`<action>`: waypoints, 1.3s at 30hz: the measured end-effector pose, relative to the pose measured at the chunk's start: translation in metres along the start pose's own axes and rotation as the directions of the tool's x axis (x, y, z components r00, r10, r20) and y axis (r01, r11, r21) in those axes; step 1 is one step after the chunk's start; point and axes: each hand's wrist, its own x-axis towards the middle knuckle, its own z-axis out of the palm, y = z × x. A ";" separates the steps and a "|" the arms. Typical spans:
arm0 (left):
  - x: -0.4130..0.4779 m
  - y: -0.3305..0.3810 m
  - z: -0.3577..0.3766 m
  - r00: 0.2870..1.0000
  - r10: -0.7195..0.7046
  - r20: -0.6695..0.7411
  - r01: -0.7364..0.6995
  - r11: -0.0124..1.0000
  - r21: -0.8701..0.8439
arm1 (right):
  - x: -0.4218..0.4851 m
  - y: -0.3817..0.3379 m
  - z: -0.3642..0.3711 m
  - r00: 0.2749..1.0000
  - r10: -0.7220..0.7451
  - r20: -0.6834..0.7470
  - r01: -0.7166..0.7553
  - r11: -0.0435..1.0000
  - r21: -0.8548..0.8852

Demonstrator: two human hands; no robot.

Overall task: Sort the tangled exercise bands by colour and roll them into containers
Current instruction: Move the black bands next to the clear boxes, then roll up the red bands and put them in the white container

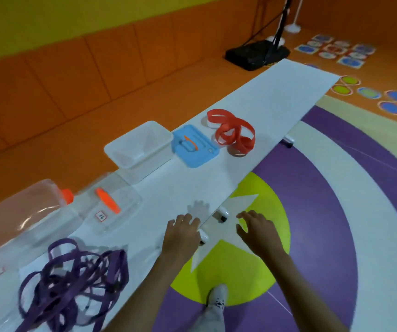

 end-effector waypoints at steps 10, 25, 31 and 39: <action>0.172 0.044 0.011 1.000 -0.030 -0.003 0.030 0.998 -0.051 | 0.173 0.087 -0.031 0.998 -0.011 0.066 0.009 0.999 0.042; 0.341 0.077 0.026 0.942 -0.335 0.036 0.337 0.938 -0.085 | 0.449 0.181 -0.023 0.891 -0.295 0.345 0.326 0.945 -0.036; 0.386 0.083 0.027 0.864 -0.486 0.131 0.495 0.867 -0.051 | 0.542 0.200 0.007 0.780 -0.393 0.486 0.476 0.877 -0.056; 0.399 0.099 0.029 0.811 -0.552 0.192 0.569 0.821 -0.045 | 0.577 0.193 0.052 0.677 -0.536 0.504 0.682 0.715 -0.156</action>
